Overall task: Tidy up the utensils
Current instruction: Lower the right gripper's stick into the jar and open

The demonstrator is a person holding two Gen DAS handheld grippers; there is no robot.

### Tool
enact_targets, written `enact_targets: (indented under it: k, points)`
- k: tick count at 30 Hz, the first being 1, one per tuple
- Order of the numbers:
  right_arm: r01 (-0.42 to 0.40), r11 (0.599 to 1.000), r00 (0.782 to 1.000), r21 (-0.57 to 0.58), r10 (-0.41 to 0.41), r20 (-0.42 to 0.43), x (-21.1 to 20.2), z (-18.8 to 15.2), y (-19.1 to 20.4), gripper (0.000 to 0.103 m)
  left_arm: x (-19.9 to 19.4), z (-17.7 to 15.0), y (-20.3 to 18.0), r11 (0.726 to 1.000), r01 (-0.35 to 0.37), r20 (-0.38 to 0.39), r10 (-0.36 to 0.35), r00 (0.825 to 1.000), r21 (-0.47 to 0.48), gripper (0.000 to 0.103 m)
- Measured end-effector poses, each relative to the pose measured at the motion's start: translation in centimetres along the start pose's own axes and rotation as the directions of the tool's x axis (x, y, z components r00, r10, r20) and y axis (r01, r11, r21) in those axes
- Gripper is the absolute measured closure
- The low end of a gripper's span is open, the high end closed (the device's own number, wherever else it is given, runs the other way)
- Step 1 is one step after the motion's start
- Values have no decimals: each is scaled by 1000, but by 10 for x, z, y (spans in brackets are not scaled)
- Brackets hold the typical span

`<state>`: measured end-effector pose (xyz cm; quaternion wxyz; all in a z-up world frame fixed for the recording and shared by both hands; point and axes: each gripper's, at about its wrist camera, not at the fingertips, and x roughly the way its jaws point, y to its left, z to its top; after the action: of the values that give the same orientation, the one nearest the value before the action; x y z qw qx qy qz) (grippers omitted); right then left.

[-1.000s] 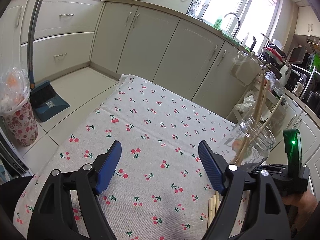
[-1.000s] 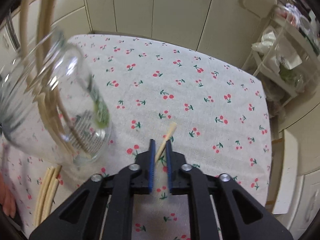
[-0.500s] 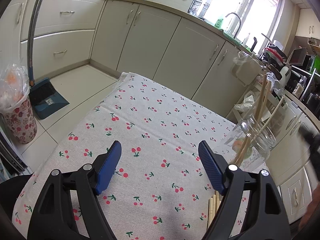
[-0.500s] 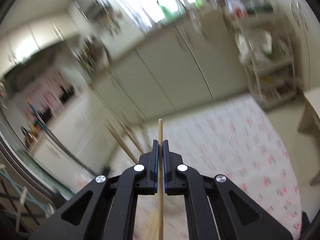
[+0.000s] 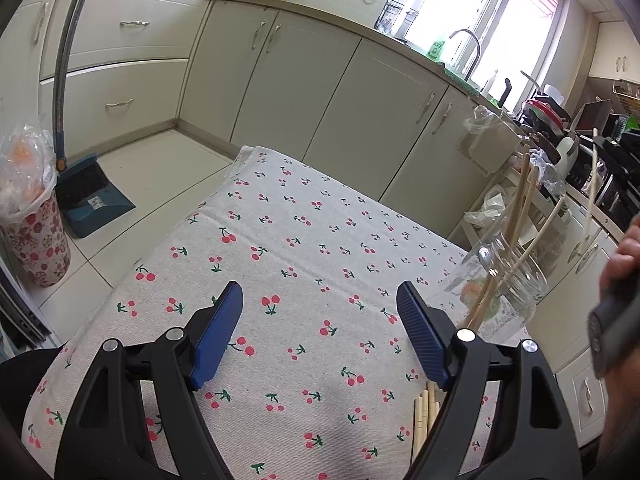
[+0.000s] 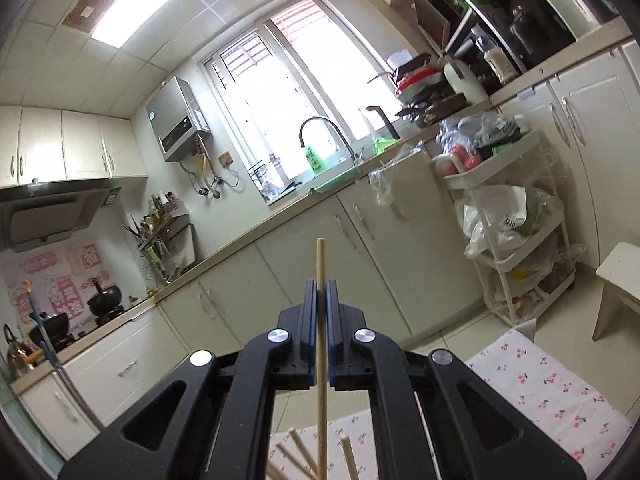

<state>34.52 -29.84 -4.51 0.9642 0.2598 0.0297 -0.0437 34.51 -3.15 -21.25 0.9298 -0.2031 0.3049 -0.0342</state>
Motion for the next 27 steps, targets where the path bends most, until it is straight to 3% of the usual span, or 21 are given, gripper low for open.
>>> enact_targets:
  k: [7, 15, 27]
  points:
    - [15, 991, 1000, -136, -13, 19, 5, -29, 13, 98, 0, 1, 0, 1000, 12, -2, -12, 1000, -1, 27]
    - [-2, 967, 1000, -255, -2, -17, -9, -54, 13, 98, 0, 1, 0, 1000, 13, -3, -13, 1000, -4, 27]
    - [-39, 943, 979, -330, -29, -200, -37, -77, 1, 97, 1, 1, -1, 1000, -10, -7, 10, 1000, -3, 27]
